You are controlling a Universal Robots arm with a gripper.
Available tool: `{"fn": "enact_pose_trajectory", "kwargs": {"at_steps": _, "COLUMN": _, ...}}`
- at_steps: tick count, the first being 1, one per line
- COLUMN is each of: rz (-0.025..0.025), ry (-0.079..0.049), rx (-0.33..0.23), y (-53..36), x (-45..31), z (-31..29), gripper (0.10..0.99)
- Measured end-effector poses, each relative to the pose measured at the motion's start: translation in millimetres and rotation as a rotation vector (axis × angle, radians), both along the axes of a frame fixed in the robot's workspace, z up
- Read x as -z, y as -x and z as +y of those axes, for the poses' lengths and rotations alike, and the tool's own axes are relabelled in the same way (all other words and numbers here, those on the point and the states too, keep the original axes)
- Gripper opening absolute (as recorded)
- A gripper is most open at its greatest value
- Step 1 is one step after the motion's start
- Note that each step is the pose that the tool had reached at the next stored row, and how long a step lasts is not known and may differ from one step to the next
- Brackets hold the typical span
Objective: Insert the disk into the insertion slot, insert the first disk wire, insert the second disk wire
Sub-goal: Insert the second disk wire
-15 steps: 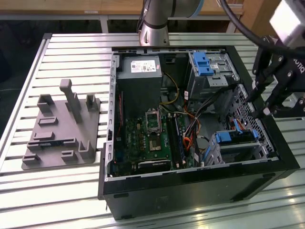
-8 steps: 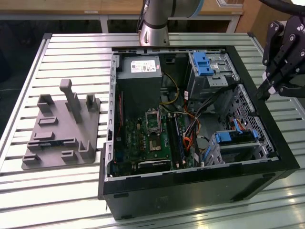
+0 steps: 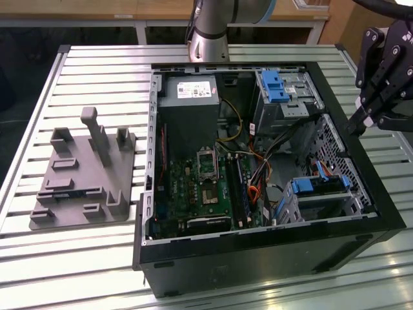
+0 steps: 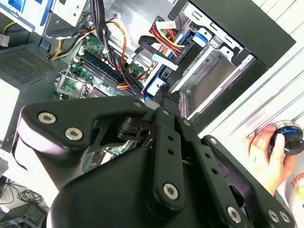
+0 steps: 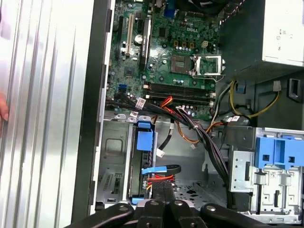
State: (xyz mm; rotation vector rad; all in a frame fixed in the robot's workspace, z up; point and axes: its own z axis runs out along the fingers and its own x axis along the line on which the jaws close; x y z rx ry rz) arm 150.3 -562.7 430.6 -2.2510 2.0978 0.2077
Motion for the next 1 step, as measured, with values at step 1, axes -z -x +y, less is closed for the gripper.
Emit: {"fn": "enact_pose_trajectory", "kwargs": {"at_steps": 1, "rz": 0.0, "ry": 0.0, "rx": 0.0, "y": 0.0, "x": 0.0, "z": 0.0, "gripper": 0.106}}
